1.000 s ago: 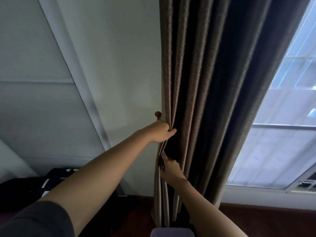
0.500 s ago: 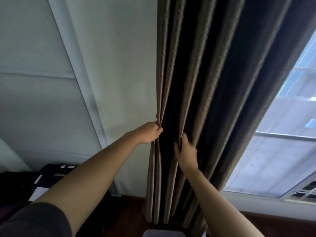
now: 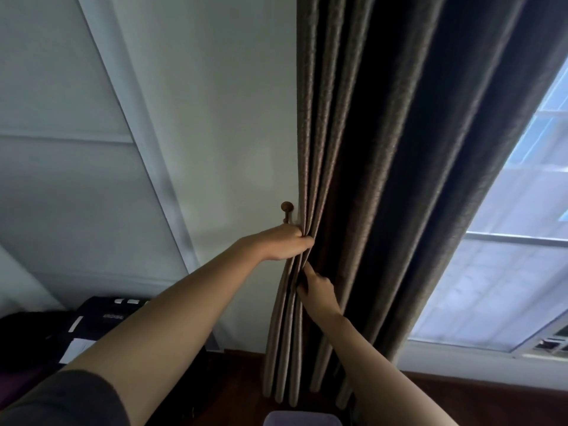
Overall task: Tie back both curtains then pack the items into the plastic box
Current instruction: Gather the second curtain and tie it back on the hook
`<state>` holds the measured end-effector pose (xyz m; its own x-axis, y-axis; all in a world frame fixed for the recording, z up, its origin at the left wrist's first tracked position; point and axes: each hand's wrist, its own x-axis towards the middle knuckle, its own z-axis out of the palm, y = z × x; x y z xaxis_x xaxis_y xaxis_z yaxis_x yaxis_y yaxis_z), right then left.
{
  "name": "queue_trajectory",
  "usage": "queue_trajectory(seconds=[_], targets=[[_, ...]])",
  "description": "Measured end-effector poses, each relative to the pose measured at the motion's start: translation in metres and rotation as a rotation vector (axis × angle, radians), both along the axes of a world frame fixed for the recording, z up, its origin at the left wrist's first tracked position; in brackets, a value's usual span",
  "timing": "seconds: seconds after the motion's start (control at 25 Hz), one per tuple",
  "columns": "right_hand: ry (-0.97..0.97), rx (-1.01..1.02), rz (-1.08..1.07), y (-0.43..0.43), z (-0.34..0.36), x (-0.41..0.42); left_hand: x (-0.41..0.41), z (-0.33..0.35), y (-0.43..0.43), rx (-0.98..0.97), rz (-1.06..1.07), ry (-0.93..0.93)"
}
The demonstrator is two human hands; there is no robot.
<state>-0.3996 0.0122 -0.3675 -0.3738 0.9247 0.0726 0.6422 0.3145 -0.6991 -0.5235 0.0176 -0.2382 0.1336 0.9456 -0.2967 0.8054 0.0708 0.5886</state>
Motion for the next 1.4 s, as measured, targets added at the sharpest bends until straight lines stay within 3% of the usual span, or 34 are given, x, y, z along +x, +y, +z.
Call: queue_trajectory(seconds=[0.16,0.24,0.32,0.36,0.52,0.8,1.0,1.4], targets=[[-0.007,-0.103,0.137,-0.011,0.003,0.005,0.013,-0.007,0.002,0.188,0.015,0.225],[-0.003,0.22,0.011,-0.01,0.012,0.021,0.014,-0.007,0.001,0.243,0.056,0.231],[0.206,0.588,-0.324,0.002,0.036,0.033,0.009,-0.009,0.0,0.23,0.075,0.188],[0.328,0.655,-0.438,0.011,0.054,0.035,0.007,-0.012,0.0,0.225,0.082,0.153],[0.472,0.361,-0.402,0.049,0.108,0.039,0.004,-0.025,0.002,0.247,0.095,0.018],[0.14,0.074,-0.027,0.014,0.021,0.04,0.008,-0.025,0.005,0.147,0.036,-0.145],[0.167,0.044,0.022,0.0,0.006,0.037,0.015,-0.026,0.008,0.105,0.003,-0.173],[0.044,-0.052,-0.008,0.003,-0.001,0.035,0.032,-0.014,-0.004,0.087,-0.028,-0.209]])
